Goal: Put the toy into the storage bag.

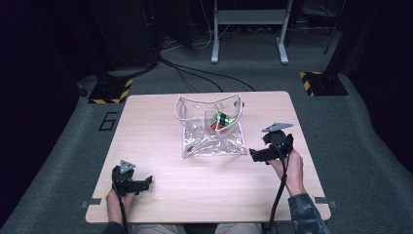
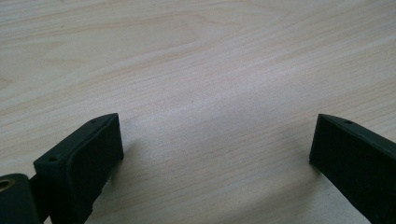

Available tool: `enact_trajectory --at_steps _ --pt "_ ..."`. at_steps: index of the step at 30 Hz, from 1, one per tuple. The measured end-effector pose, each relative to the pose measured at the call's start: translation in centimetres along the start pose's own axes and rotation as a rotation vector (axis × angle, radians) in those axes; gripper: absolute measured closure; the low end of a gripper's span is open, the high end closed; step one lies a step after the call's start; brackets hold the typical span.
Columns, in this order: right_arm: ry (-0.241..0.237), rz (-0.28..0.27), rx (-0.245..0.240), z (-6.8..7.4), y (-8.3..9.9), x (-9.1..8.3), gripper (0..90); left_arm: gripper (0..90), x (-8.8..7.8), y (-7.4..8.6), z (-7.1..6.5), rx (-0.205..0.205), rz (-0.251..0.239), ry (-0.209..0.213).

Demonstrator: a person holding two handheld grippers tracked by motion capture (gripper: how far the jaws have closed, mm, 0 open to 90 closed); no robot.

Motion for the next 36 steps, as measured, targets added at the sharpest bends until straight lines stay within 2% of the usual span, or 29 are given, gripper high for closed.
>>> enact_trajectory --at_steps 3,4,11,22,31,35,36 --pt "0.000 0.014 0.013 -0.1 0.9 0.3 0.0 2.6 0.0 0.0 0.0 0.000 0.000 0.000" --pt "-0.005 0.021 0.024 -0.3 1.9 0.6 0.0 2.5 0.0 0.0 0.0 0.000 0.000 0.000" --pt "-0.010 0.063 0.074 -0.3 5.1 1.8 0.0 2.6 0.0 0.0 0.0 0.000 0.002 0.000" --pt "-0.025 0.114 0.136 0.1 9.0 2.8 0.0 2.5 0.0 0.0 0.0 0.001 0.003 0.000" --pt "-0.031 0.109 0.187 0.4 11.4 3.1 0.0 2.6 0.0 0.0 0.0 0.001 0.003 0.000" --pt "-0.036 0.124 0.220 0.6 12.9 3.6 0.0 2.5 0.0 0.0 0.0 0.001 0.003 0.000" --pt "-0.017 0.104 0.201 0.5 13.1 3.7 0.0 2.5 0.0 0.0 0.0 0.001 0.003 -0.001"
Point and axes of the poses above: each handheld gripper's, and its own axes: x roughly forward along the jaws, y roughly out of its underside, z roughly to its left, the point moved 7 cm from there along x, roughly forward along the jaws, and after that the axes turned 9 degrees about -x, right-handed, at the moved point
